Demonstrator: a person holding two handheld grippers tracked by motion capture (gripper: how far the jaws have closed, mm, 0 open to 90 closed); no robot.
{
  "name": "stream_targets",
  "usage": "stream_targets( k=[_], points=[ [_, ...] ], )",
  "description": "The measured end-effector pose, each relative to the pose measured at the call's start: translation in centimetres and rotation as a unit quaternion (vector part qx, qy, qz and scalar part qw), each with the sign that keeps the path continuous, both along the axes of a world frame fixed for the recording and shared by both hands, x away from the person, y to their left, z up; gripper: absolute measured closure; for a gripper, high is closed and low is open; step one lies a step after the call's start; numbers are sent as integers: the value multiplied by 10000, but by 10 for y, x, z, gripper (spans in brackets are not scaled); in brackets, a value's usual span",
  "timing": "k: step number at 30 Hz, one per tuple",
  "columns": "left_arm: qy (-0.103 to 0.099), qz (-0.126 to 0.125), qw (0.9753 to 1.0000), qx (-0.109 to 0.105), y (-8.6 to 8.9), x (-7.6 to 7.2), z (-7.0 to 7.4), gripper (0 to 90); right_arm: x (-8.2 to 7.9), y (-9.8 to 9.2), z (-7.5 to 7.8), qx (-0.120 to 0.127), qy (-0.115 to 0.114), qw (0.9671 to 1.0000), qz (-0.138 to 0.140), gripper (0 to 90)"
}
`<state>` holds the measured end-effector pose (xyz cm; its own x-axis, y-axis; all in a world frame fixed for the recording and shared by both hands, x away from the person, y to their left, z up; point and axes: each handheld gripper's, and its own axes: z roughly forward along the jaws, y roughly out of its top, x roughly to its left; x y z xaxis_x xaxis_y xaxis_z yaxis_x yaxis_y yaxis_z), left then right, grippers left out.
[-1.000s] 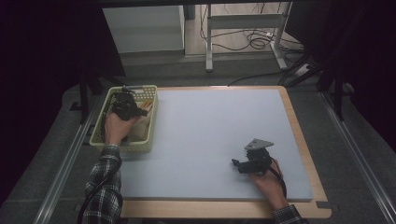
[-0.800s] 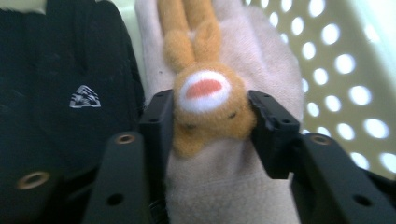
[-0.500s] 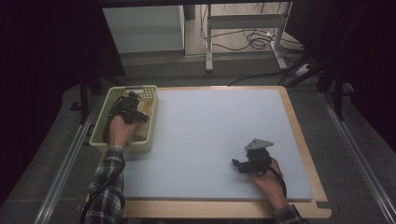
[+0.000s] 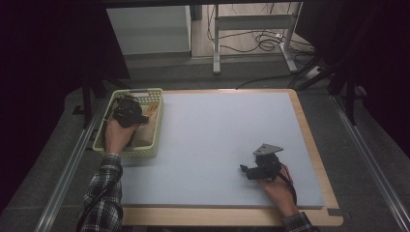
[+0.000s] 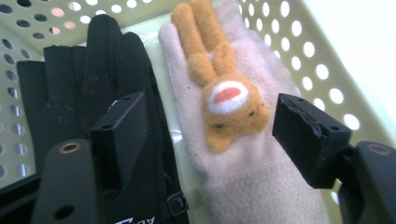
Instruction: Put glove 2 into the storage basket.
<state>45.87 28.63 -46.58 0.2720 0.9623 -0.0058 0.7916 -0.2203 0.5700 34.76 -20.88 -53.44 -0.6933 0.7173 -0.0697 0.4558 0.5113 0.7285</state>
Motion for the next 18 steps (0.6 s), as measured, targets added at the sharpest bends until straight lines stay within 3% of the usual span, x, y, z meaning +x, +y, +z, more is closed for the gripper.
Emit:
stream_targets(
  k=[11, 18],
  points=[
    [-240, -131, 9981, -544, 9, -14, 4, 91, 0, 0, 0, -5, -2, 10000, 1, 169],
    [-397, -301, 9965, -665, 7, -22, 9, 54, 0, 0, 0, -17, -2, 10000, 5, 169]
  ],
)
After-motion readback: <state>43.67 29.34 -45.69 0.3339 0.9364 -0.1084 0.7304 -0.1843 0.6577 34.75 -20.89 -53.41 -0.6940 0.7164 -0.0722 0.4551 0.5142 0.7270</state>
